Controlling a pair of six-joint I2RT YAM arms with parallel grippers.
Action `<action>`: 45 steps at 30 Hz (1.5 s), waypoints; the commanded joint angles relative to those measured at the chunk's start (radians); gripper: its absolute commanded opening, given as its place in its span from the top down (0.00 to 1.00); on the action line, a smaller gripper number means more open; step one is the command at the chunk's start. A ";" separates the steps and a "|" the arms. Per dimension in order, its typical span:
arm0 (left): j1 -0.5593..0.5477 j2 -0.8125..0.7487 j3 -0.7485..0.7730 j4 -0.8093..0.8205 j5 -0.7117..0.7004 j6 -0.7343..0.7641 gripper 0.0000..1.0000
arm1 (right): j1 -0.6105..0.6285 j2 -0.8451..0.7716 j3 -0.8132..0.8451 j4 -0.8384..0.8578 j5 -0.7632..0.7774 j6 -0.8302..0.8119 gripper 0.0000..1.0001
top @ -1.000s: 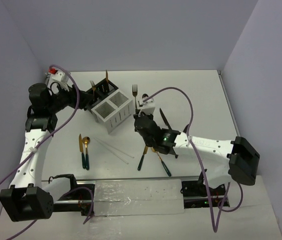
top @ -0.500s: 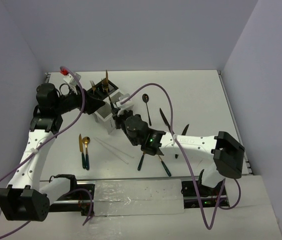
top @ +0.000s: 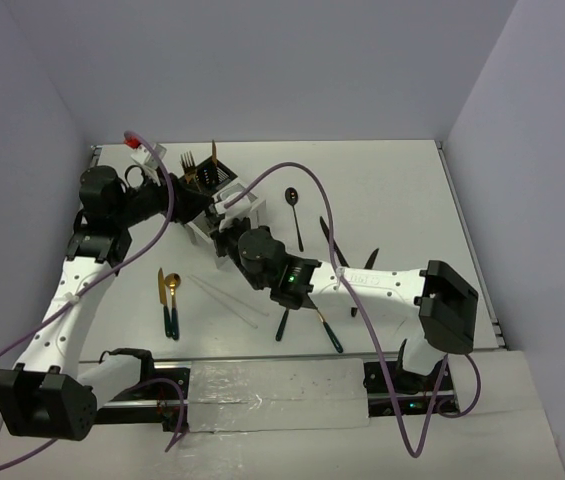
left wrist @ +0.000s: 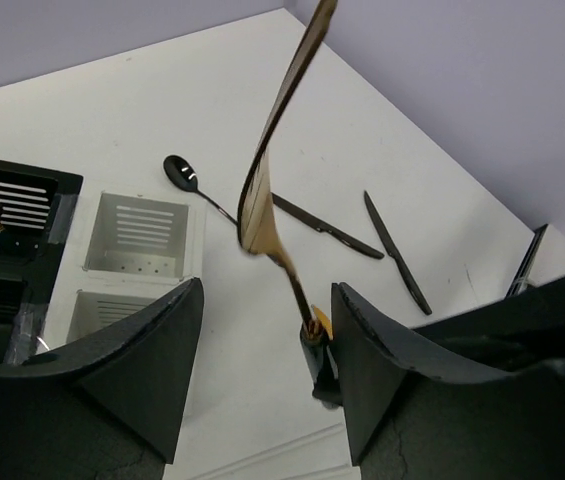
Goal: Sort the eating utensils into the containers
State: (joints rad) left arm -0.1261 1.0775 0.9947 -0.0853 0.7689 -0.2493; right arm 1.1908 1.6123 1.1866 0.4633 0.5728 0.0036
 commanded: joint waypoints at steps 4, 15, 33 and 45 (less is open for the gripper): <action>-0.010 -0.010 -0.004 0.108 -0.022 -0.045 0.51 | 0.015 0.018 0.057 0.046 -0.016 -0.047 1.00; -0.009 -0.021 -0.014 0.059 -0.161 0.001 1.00 | 0.001 0.083 0.088 0.031 -0.016 -0.018 1.00; 0.043 0.088 -0.064 0.361 -0.422 0.139 1.00 | -0.069 -0.048 -0.037 -0.135 -0.057 0.199 0.32; 0.125 0.341 -0.094 0.689 -0.369 0.153 1.00 | -0.077 -0.199 -0.234 -0.184 0.029 0.292 0.32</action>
State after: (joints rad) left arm -0.0082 1.3945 0.8867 0.4171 0.3595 -0.1135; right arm 1.1183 1.4746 0.9768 0.2878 0.5606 0.2474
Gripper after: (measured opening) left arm 0.032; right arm 0.675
